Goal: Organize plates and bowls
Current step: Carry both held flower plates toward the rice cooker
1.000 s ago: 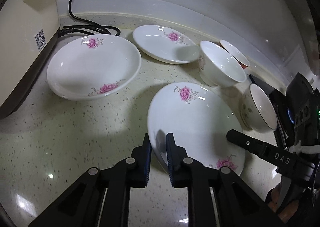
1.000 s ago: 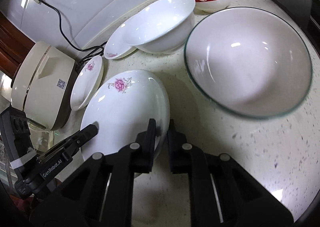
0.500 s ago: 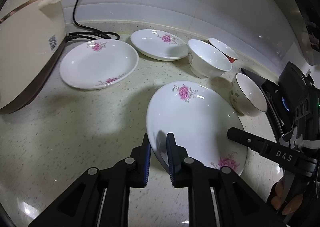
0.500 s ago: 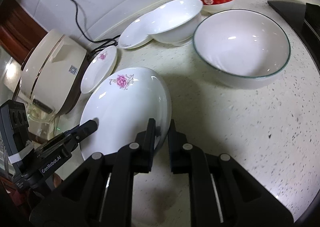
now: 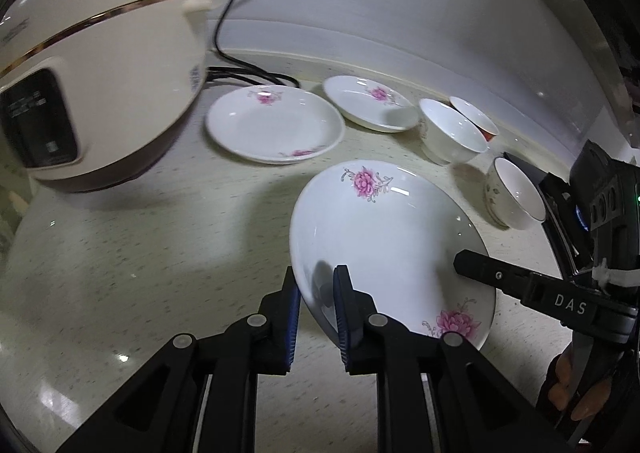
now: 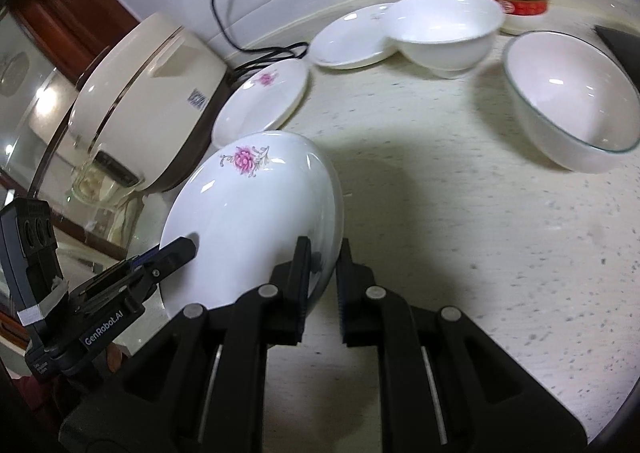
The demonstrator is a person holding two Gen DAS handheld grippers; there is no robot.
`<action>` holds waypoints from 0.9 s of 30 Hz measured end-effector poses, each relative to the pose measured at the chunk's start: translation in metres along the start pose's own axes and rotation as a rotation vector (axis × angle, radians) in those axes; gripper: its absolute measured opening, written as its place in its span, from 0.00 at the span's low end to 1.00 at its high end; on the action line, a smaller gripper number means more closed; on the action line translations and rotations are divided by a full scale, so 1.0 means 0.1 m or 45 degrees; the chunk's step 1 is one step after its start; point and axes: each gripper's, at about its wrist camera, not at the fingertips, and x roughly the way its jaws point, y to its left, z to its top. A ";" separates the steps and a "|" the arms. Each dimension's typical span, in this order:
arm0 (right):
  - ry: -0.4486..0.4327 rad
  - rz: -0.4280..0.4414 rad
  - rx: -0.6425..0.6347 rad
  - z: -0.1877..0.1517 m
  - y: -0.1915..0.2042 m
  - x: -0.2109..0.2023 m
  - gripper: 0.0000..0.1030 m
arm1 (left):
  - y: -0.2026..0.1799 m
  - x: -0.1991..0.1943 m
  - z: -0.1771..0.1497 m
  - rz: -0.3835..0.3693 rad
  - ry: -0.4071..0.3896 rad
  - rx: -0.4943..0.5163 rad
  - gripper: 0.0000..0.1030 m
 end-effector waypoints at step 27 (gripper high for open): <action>0.226 0.122 -0.454 -0.24 1.24 0.60 0.17 | 1.07 -0.56 -0.55 0.243 -0.064 -0.358 0.18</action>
